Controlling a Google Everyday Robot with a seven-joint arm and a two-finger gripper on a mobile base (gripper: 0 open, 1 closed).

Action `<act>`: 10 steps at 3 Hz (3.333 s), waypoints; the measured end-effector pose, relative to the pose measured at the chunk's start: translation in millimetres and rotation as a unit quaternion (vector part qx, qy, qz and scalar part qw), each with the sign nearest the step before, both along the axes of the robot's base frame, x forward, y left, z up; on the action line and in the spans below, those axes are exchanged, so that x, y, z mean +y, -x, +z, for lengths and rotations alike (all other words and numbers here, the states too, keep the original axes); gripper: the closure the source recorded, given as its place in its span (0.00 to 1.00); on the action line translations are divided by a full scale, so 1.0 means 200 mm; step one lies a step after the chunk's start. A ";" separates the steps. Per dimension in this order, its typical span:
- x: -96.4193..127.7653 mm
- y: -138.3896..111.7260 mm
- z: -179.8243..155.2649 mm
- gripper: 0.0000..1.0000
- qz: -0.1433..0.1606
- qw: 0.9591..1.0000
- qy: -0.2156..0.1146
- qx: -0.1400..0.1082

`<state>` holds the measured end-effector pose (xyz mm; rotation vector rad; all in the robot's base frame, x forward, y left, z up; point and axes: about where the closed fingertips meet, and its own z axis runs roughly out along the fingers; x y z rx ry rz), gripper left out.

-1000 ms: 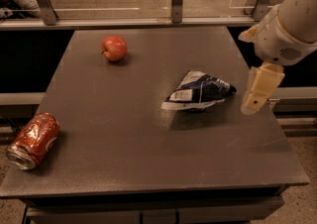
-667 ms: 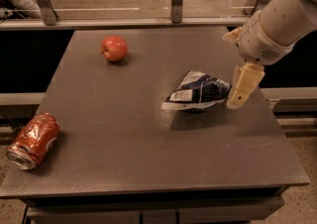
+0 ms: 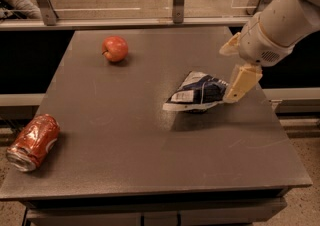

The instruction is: Move blue chip bag near apple

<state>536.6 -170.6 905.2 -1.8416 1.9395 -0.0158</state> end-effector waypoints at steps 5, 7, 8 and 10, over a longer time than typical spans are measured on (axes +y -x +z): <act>0.12 0.03 -0.07 0.42 0.084 0.995 -0.042 0.019; 0.13 0.03 -0.07 0.87 0.086 0.995 -0.041 0.018; 0.13 0.03 -0.06 1.00 0.085 0.995 -0.047 0.019; 0.05 0.00 0.15 1.00 0.081 0.988 -0.105 -0.073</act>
Offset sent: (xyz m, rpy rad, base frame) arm -0.0025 0.0202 -0.0129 0.1534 0.0259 0.2033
